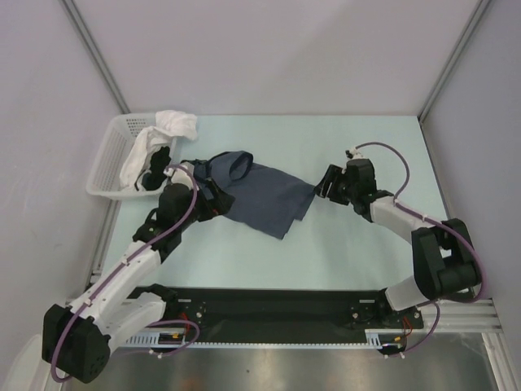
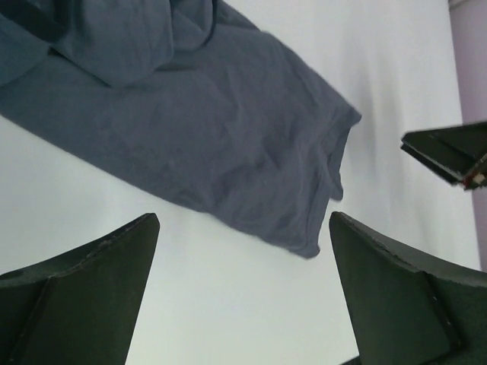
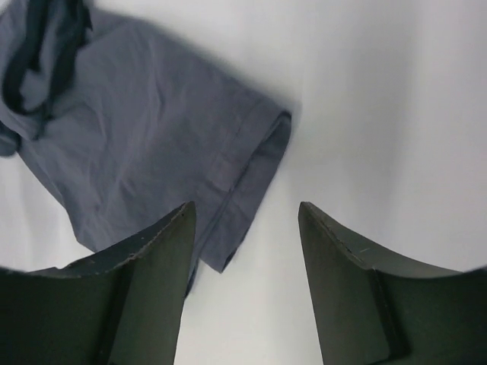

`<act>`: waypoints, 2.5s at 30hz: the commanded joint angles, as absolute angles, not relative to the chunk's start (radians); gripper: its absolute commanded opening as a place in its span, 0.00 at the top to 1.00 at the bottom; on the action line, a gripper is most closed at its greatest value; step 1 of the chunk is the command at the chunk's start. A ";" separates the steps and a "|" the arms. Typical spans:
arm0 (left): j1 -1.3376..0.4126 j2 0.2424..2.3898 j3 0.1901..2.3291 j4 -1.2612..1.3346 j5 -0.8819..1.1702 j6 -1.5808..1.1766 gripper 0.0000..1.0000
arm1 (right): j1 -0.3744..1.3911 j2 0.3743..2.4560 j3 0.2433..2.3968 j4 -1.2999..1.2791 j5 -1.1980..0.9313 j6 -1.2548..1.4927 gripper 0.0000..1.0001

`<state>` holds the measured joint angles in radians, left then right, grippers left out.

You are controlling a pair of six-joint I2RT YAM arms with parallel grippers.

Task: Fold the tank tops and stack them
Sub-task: Move the tank top to the center of the board, then flatten the tank top out

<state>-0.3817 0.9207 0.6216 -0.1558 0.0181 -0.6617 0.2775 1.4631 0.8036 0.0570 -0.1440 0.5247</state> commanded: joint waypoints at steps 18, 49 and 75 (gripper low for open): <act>-0.440 0.683 0.423 -0.048 -0.141 -0.489 0.01 | 0.713 1.546 0.698 0.138 -0.095 0.572 0.22; -0.443 0.626 0.402 -0.072 -0.175 -0.488 0.01 | 0.276 1.165 0.835 -0.279 -0.247 0.617 0.16; -0.569 1.129 0.525 0.024 -0.008 -0.446 0.00 | 0.969 1.474 0.942 -0.233 0.090 0.437 0.28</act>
